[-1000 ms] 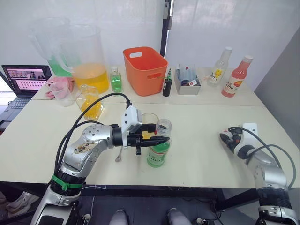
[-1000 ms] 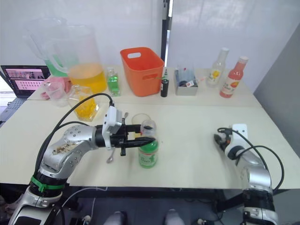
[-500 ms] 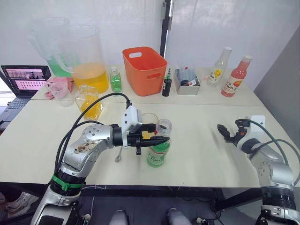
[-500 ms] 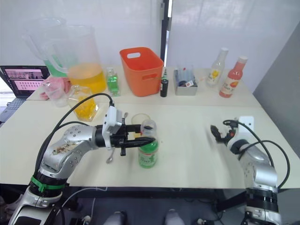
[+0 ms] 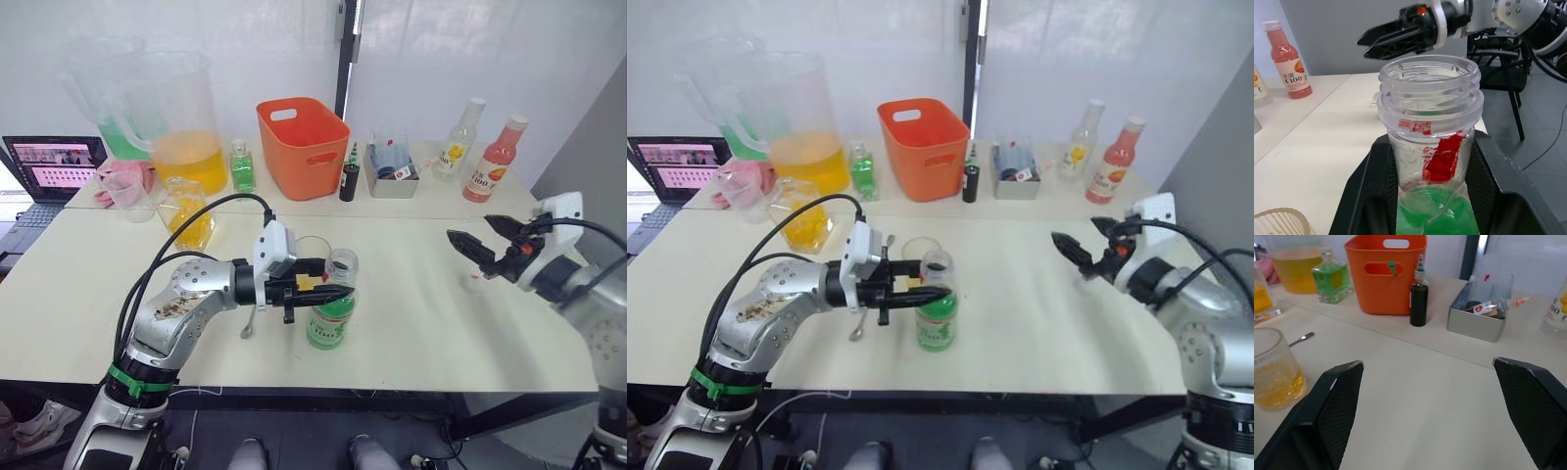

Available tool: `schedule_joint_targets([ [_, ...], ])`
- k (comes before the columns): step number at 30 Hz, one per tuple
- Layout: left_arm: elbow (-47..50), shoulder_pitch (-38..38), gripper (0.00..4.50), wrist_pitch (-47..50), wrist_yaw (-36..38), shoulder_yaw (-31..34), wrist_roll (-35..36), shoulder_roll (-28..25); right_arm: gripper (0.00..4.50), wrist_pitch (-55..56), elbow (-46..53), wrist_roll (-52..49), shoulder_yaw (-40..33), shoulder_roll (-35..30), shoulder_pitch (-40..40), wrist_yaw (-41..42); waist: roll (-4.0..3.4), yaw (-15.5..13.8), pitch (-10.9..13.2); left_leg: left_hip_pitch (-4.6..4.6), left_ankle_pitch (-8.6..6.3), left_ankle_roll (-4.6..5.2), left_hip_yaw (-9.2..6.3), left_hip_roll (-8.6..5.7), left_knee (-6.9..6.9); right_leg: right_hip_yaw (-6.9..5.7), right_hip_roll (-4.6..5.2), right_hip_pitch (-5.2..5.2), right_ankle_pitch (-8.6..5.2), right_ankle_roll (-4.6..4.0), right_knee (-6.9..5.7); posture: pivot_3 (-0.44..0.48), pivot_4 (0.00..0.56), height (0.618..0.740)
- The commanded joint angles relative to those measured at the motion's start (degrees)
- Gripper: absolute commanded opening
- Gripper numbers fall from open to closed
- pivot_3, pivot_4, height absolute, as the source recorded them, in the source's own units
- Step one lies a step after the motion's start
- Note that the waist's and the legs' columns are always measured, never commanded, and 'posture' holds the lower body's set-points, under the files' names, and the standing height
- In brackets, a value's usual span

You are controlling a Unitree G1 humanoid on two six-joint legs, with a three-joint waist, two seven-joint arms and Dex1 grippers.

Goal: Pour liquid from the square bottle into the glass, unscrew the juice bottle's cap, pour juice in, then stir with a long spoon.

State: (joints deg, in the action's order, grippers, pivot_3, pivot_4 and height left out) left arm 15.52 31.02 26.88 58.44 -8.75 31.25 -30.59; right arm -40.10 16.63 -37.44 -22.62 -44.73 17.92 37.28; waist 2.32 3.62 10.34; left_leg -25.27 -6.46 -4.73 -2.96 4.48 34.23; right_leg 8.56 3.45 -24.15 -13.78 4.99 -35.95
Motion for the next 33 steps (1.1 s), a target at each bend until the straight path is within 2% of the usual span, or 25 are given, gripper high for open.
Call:
schedule_joint_targets([
  [1, 2.1, -0.6, 1.45, 2.8, -0.1, 1.8, 1.7, -1.5, 4.48, -0.4, 4.8, -5.1, -4.3, -5.9, -1.1, 8.6, 0.0, 0.1, 0.0, 0.0, 0.0, 0.0, 0.0, 0.0, -0.01, 0.0, 0.0, -0.01, -0.01, 0.0, 0.0, 0.0, 0.15, 0.74],
  [8, 7.3, -0.9, 1.45, 8.4, -1.4, 7.1, 8.1, -4.3, 4.48, -4.2, 7.2, -13.5, -5.6, -11.7, 0.0, 14.9, 0.02, 0.7, 0.0, 0.01, 0.0, 0.01, 0.02, 0.02, -0.08, 0.01, -0.01, -0.12, -0.01, 0.0, -0.03, 0.0, 0.15, 0.74],
  [14, 9.7, -1.2, 1.45, 12.7, -2.0, 11.8, 13.6, -7.1, 4.48, -4.6, 8.0, -15.7, -1.2, -10.8, 3.1, 15.3, 0.06, 0.4, 0.1, -0.03, -0.01, 0.0, 0.02, 0.01, -0.07, 0.01, 0.0, -0.14, -0.01, 0.0, 0.05, 0.0, 0.15, 0.74],
  [17, 10.8, -1.1, 1.45, 15.9, -1.4, 16.5, 17.4, -11.7, 4.48, -3.4, 7.0, -15.5, 2.0, -8.9, 5.8, 15.4, 0.12, 0.5, 0.1, -0.05, -0.01, 0.0, 0.02, 0.01, -0.07, 0.01, 0.0, -0.16, -0.01, 0.0, 0.05, 0.0, 0.15, 0.74],
  [20, 10.8, -2.3, 1.45, 16.6, -0.1, 19.3, 18.1, -16.4, 4.48, -2.7, 6.6, -14.8, 3.8, -7.8, 7.2, 15.6, 0.11, 0.6, 0.1, -0.07, -0.01, 0.0, 0.04, 0.02, -0.16, 0.01, 0.0, -0.23, -0.01, -0.01, 0.04, 0.0, 0.15, 0.74],
  [23, 6.9, -5.5, 1.45, 17.8, 3.5, 25.9, 19.7, -22.0, 4.48, -2.8, 5.8, -15.3, 5.4, -6.4, 8.4, 16.1, 0.11, 0.6, 0.1, -0.07, -0.01, 0.0, 0.04, 0.02, -0.25, 0.01, 0.0, -0.25, -0.03, -0.05, 0.09, 0.0, 0.15, 0.74],
  [25, 3.4, -4.9, 1.45, 16.7, 3.0, 27.3, 17.8, -24.2, 4.48, -2.4, 5.4, -14.7, 6.5, -5.4, 9.1, 16.1, 0.11, 0.5, 0.1, -0.09, -0.01, 0.0, 0.04, 0.03, -0.3, 0.0, 0.0, -0.32, -0.04, -0.07, 0.08, 0.0, 0.15, 0.74],
  [28, -0.3, -2.0, 1.45, 13.3, 2.5, 25.6, 13.8, -25.4, 4.48, -2.0, 4.9, -15.1, 7.6, -2.9, 10.5, 15.3, 0.16, 0.1, 0.2, -0.11, -0.02, -0.02, 0.03, 0.03, -0.3, -0.03, 0.01, -0.35, -0.05, -0.08, 0.09, 0.0, 0.15, 0.74],
  [33, -7.4, 6.0, 1.45, 7.1, 0.8, 22.0, 7.8, -22.2, 4.48, -2.3, 6.3, -14.6, 8.8, -0.7, 10.4, 13.8, 0.19, -0.3, 0.2, -0.27, -0.15, -0.22, 0.02, 0.02, -0.26, -0.05, 0.01, -0.36, -0.04, -0.08, 0.13, 0.0, 0.15, 0.74],
])
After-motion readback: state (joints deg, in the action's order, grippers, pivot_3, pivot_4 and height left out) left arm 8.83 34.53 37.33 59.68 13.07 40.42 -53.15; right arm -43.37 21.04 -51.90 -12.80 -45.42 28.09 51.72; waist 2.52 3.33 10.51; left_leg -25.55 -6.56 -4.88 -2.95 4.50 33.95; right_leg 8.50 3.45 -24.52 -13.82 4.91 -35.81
